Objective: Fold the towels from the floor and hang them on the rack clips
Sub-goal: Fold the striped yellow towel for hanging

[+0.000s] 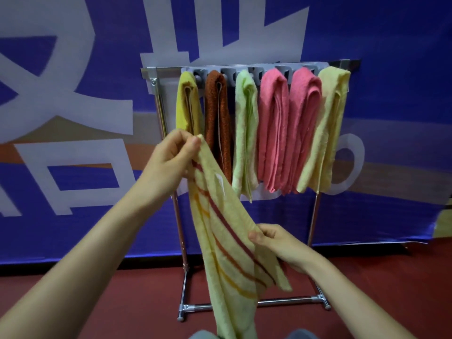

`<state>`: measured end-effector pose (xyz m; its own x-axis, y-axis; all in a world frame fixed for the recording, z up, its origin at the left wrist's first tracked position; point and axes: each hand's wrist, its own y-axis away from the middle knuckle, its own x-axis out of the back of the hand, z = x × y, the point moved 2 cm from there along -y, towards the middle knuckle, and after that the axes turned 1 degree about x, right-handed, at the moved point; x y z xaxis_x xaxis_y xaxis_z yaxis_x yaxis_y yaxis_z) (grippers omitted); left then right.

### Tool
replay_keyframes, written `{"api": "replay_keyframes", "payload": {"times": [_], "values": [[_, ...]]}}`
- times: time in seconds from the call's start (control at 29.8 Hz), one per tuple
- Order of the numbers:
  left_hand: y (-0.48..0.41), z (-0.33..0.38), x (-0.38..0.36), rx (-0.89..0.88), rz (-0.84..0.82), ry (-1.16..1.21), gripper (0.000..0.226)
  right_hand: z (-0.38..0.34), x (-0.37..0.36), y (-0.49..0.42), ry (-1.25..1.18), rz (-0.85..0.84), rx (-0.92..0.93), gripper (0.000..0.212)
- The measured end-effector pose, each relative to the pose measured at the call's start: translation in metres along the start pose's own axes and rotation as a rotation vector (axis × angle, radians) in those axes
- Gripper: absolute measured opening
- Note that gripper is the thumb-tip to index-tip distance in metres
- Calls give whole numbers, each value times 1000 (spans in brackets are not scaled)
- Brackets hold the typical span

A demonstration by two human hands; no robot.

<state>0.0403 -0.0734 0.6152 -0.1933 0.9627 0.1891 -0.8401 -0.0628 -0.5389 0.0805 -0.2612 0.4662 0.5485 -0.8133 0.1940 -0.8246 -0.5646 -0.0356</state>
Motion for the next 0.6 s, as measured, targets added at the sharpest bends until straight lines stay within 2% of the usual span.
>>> {"api": "replay_keyframes", "payload": {"times": [0.07,0.2,0.23,0.34,0.47,0.57,0.6], "values": [[-9,3,14,-10,48,-23,22,11,3,0,5,38,-18,58],[-20,-6,47,13,173,-79,26,33,22,4,79,180,-42,75],[-20,-12,55,26,201,-94,26,33,26,6,96,209,-46,73],[-12,-35,69,90,268,-157,25,27,38,8,101,285,-69,38],[21,-75,48,235,291,-76,25,12,46,2,151,349,-62,35],[46,-101,13,370,278,28,22,-7,42,-5,112,386,-34,14],[52,-108,2,415,292,63,21,-14,40,-7,85,380,-21,16]]}}
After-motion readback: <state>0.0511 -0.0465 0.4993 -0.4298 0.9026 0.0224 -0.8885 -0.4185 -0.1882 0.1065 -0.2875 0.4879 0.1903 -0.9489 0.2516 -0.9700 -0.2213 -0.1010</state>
